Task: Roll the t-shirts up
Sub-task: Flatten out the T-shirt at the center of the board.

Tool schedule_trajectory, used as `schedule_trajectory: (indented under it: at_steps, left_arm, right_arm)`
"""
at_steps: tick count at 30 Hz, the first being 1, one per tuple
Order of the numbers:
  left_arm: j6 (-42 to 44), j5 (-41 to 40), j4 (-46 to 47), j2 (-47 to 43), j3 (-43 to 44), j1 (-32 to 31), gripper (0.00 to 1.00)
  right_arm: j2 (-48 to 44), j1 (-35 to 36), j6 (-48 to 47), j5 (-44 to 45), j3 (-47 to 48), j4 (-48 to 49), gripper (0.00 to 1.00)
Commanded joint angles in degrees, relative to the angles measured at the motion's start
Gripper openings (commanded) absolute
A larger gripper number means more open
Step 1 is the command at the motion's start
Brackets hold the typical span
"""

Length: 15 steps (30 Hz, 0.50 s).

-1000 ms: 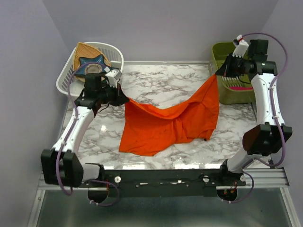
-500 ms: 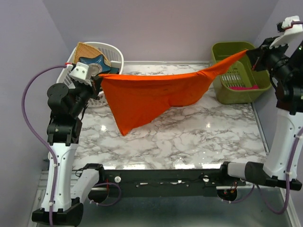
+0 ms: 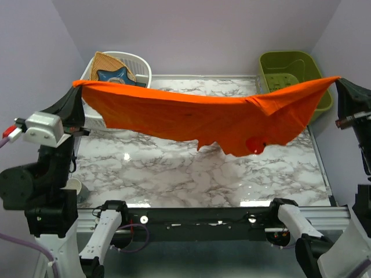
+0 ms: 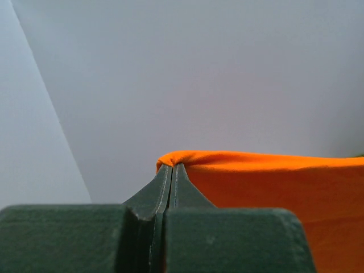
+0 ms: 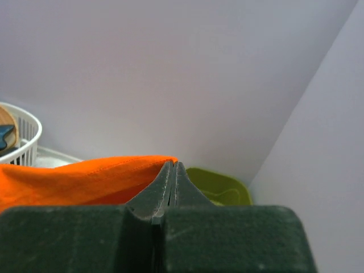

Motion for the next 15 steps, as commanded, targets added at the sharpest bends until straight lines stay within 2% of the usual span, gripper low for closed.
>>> schedule_trajectory:
  at_steps: [1, 5, 9, 12, 15]
  left_arm:
    - [2.27, -3.53, 1.87, -2.37, 3.94, 0.51, 0.0]
    - [2.09, -3.27, 1.52, -2.56, 11.04, 1.3, 0.0]
    - [0.43, -3.09, 1.08, -1.59, 15.19, 1.3, 0.0]
    - [-0.2, -1.95, 1.25, -0.62, 14.06, 3.32, 0.0]
    - [0.68, 0.33, -0.32, 0.25, 8.27, 3.23, 0.0]
  right_arm:
    - [-5.07, -0.08, 0.83, 2.21, 2.64, 5.44, 0.0]
    - [-9.55, -0.08, 3.55, 1.77, 3.79, 8.08, 0.0]
    - [-9.83, -0.08, 6.19, 4.22, 6.34, 9.13, 0.0]
    - [-8.96, -0.17, 6.45, 5.02, 4.33, 11.5, 0.01]
    - [-7.47, -0.08, 5.4, 5.02, -2.33, 13.78, 0.01]
